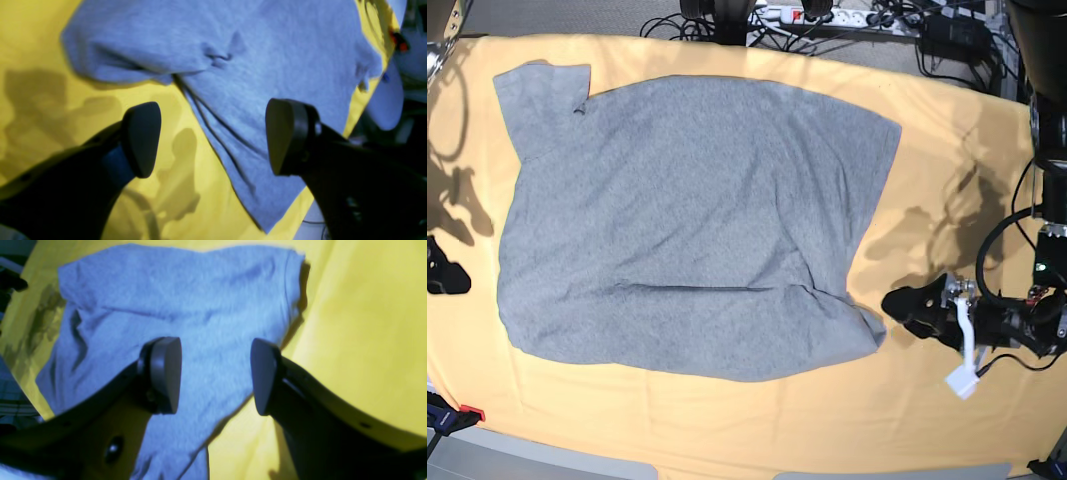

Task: Layout the t-shirt on the table in an organized manner, then fold the t-shirt properly
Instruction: 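Open both grippers and withdraw them from the shirt, then move the left gripper toward the shirt's shoulder edge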

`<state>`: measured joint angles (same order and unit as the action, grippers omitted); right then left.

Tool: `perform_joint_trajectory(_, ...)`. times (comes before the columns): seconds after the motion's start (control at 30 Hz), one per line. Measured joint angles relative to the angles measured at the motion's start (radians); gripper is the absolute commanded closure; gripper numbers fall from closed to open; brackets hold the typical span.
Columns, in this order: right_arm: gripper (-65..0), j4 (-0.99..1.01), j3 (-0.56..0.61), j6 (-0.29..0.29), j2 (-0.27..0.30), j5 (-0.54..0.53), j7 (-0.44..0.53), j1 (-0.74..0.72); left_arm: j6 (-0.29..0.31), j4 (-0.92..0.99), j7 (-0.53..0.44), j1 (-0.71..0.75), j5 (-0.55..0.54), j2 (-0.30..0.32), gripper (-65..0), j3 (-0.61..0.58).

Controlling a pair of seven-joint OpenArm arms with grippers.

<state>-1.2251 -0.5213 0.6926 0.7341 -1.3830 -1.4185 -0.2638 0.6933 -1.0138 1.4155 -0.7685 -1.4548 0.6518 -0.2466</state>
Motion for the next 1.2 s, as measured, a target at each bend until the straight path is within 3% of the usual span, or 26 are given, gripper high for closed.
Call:
perform_joint_trajectory(0.3, -34.3, -0.279, -0.035, 0.000, 0.000, -0.003, 0.004, 0.213, 0.000, -0.023, -0.004, 0.148, -0.003, 0.002, -48.9, 0.337)
perform_joint_trajectory(0.47, -34.3, -0.412, -0.051, 0.000, -0.016, 0.027, 0.000, 0.314, 0.000, -0.177, -0.006, 0.270, -0.004, 0.024, -48.9, 0.389)
perform_joint_trajectory(0.63, -34.3, -0.484, -0.167, 0.000, -0.078, 0.019, 0.003, 0.386, 0.000, -0.411, -0.003, 0.459, -0.004, 0.054, -48.9, 0.425)
perform_joint_trajectory(0.77, -34.3, -0.507, -0.301, 0.000, -0.111, -0.008, -0.002, 0.442, 0.000, -0.538, -0.008, 0.617, -0.009, 0.032, -48.9, 0.543)
perform_joint_trajectory(0.87, -34.3, -0.525, -0.377, 0.000, -0.117, -0.074, 0.002, 0.492, 0.000, -0.558, -0.005, 0.745, -0.009, 0.027, -48.9, 0.666)
perform_joint_trajectory(0.97, -34.3, -0.529, -0.427, 0.000, -0.117, -0.075, 0.002, 0.527, 0.000, -0.557, -0.001, 0.849, 0.005, 0.006, -48.9, 0.777)
perform_joint_trajectory(1.07, -34.3, -0.529, -0.456, 0.000, -0.117, -0.076, 0.000, 0.548, -0.012, -0.558, -0.010, 0.920, 0.041, -0.041, -48.9, 0.842)
perform_joint_trajectory(1.2, -34.3, -0.529, -0.476, 0.000, -0.120, -0.076, -0.001, 0.567, -0.012, -0.556, -0.003, 1.021, 0.050, -0.134, -48.9, 0.842)
